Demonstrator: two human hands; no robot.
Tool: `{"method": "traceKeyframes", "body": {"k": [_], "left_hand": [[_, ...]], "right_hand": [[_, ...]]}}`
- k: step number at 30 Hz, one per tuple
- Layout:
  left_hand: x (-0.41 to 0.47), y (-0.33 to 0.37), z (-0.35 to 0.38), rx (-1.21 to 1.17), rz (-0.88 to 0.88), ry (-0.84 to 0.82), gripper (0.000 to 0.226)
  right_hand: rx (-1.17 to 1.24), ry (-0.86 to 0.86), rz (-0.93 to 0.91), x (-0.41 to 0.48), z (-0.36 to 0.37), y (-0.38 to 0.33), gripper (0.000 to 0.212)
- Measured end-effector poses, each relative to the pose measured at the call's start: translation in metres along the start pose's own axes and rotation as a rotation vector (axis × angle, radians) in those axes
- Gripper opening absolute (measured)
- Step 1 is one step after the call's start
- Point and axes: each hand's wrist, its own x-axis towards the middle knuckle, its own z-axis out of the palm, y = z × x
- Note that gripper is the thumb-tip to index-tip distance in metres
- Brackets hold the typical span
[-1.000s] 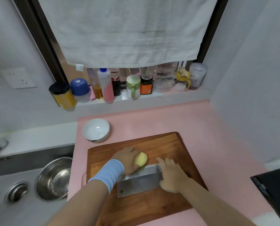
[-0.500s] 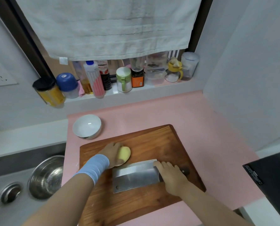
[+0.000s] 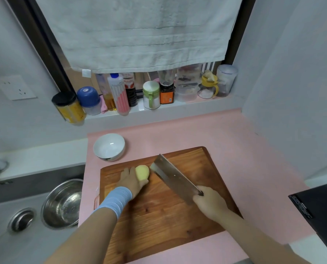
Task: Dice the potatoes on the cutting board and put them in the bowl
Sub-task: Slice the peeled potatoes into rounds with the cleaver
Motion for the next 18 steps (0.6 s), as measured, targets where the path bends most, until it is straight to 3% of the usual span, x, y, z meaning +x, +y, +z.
{"method": "traceKeyframes", "body": {"k": [5,10,15,18], "left_hand": [[0.006,0.005,0.001,-0.084,-0.143,-0.031,0.074],[-0.013,0.020,0.029,-0.314,-0.272,-0.078,0.066],[-0.035,0.033,0.056,-0.679,-0.479,-0.067,0.077],[-0.048,0.034,0.055,-0.706,-0.478,-0.062,0.073]], "right_hand": [[0.176,0.016,0.034,0.001,0.020,-0.010,0.025],[0.143,-0.023,-0.060,0.010,0.031,-0.029,0.027],[0.027,-0.080,-0.125,0.018,0.040,-0.043,0.020],[-0.037,-0.120,-0.180,0.022,0.041,-0.043,0.021]]}}
